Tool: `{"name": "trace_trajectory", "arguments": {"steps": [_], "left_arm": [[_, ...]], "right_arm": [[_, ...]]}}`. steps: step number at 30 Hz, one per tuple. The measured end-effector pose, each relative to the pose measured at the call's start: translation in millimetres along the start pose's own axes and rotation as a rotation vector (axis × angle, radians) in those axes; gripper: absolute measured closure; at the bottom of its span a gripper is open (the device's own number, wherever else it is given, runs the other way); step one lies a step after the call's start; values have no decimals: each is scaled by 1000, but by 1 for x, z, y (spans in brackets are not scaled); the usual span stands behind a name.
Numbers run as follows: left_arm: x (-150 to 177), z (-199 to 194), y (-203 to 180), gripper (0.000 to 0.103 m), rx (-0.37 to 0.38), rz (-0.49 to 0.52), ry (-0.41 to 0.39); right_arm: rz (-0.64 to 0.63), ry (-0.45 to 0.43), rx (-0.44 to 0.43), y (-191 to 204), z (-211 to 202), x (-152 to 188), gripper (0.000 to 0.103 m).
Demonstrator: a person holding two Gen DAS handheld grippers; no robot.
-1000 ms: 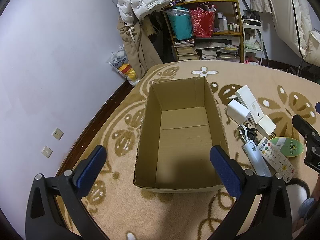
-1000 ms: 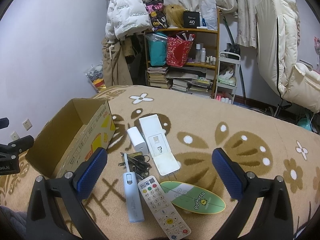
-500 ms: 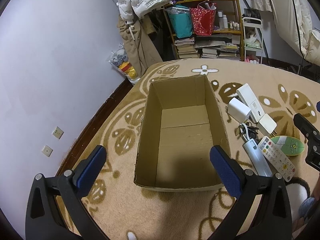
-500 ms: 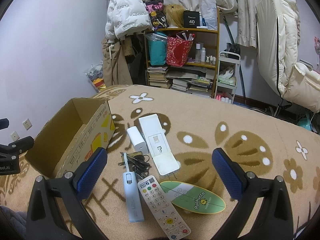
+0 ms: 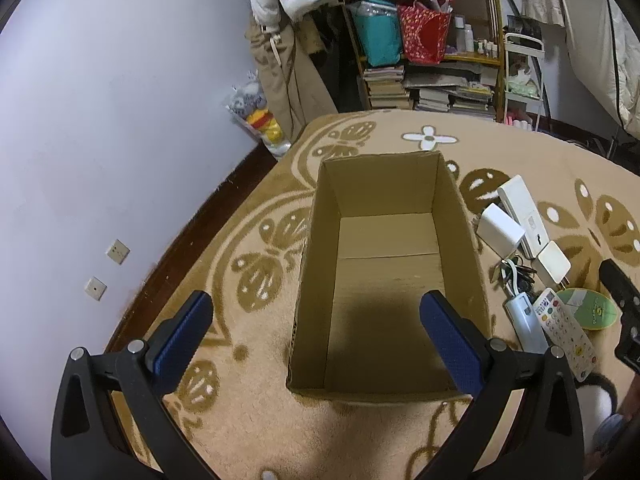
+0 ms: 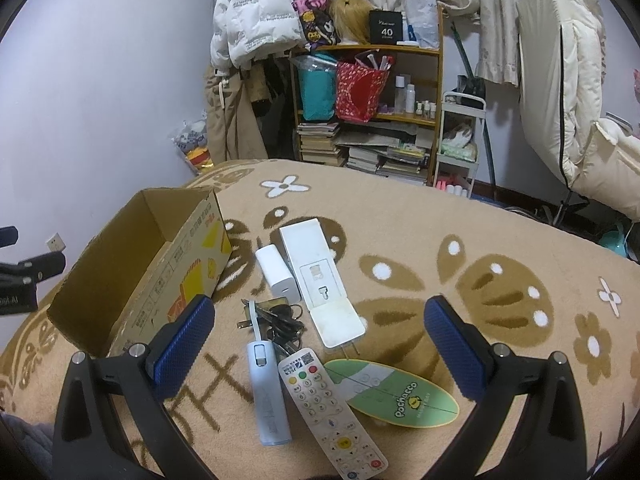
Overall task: Organize rigid objects
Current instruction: 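Grasp the cardboard box wall with the left tool while the right tool approaches the power bank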
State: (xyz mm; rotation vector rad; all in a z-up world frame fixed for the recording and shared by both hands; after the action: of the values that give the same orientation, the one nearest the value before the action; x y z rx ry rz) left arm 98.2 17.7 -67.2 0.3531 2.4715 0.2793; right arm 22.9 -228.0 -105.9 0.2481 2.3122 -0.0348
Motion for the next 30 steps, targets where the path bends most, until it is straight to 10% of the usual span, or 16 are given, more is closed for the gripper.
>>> {"name": "trace_trajectory", "arguments": {"steps": [30], "left_arm": [[12,96,26,1,-117,-9,290]], "right_arm": [[-39,193,-138,42,76,16,0]]}}
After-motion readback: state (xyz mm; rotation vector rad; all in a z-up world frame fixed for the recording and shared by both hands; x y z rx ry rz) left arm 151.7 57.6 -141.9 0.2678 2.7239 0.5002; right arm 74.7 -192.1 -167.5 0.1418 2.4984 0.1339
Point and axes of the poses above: each gripper's, at about its wrist camera, not at the fingertips, and z roughly the way its jaws point, y to its left, x to its underside, the point moved 8 cm from there along z, roughly the way its jaws point, and after that the axes turned 5 degrees about y, right-handed, at the moved point
